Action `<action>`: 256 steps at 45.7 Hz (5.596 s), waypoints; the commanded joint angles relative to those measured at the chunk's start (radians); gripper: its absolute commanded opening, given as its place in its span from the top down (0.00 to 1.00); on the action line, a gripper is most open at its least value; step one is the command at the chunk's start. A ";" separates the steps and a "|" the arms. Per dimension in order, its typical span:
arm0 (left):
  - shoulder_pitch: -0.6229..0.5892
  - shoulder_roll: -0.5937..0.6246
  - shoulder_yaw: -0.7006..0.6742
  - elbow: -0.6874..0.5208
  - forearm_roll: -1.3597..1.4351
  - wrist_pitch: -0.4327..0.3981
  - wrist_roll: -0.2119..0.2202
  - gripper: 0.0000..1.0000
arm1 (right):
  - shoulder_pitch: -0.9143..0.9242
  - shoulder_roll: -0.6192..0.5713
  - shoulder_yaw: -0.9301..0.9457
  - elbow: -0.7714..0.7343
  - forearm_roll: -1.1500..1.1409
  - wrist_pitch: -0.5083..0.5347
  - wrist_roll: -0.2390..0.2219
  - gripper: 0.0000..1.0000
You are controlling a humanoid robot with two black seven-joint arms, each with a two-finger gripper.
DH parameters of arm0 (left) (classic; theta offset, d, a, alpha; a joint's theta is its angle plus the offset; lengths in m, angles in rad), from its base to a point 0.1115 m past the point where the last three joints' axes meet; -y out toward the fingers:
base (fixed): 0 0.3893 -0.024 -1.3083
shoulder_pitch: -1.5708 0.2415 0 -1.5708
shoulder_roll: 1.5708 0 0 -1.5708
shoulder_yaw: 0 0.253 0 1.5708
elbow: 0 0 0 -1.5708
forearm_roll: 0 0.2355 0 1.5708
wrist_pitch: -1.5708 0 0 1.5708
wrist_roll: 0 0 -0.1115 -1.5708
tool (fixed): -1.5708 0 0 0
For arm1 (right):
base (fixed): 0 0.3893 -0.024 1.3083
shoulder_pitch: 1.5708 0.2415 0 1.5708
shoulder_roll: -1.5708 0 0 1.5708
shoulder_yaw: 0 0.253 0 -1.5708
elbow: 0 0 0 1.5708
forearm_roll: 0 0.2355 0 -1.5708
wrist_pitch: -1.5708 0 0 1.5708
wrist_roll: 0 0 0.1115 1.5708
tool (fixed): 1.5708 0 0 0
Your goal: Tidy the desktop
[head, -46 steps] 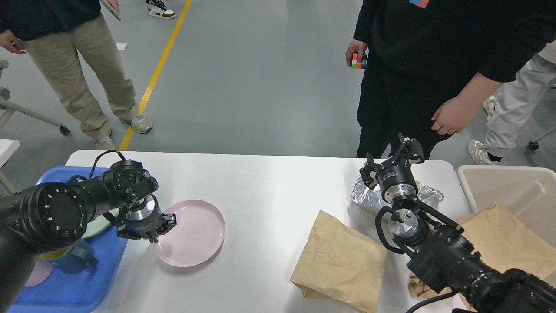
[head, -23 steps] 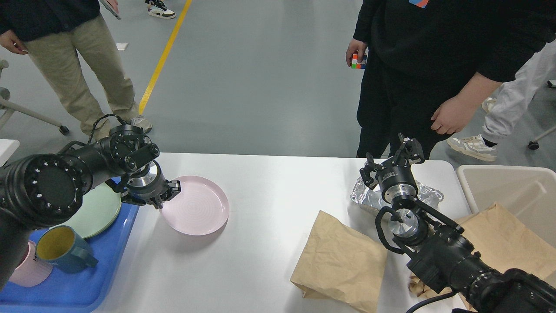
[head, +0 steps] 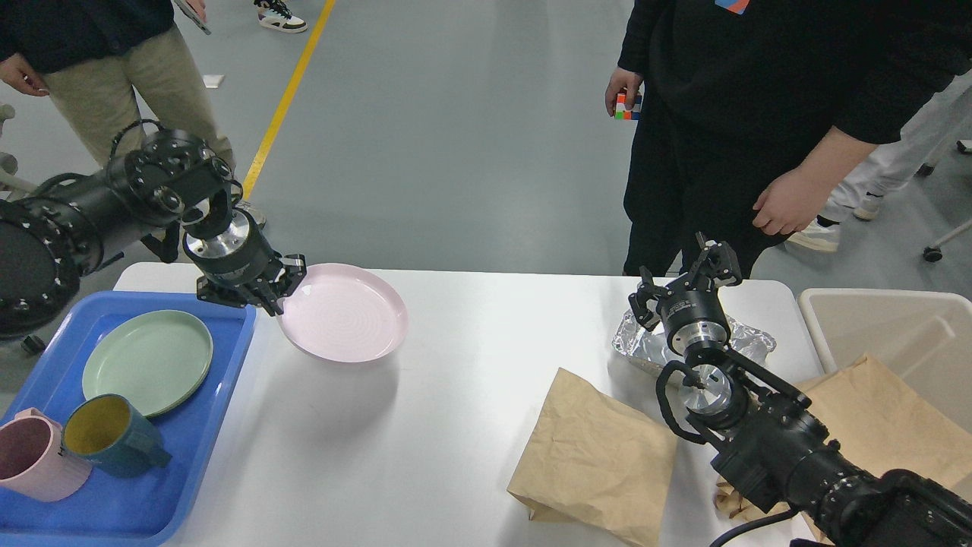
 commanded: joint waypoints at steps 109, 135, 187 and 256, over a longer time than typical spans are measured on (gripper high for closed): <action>0.425 0.262 -0.088 0.231 -0.010 0.261 -0.001 1.00 | 0.000 0.000 0.000 0.000 0.000 0.000 0.000 0.00; 0.446 0.249 -0.086 0.243 -0.008 0.320 -0.009 0.75 | 0.000 0.000 0.000 0.000 0.000 0.000 0.000 0.00; 0.443 0.232 -0.086 0.236 -0.007 0.287 -0.004 0.91 | 0.000 0.000 0.000 0.000 0.000 0.000 0.000 0.00; 0.443 0.227 -0.091 0.237 -0.008 0.399 -0.017 0.14 | 0.000 0.000 0.000 0.000 0.000 0.000 0.000 0.00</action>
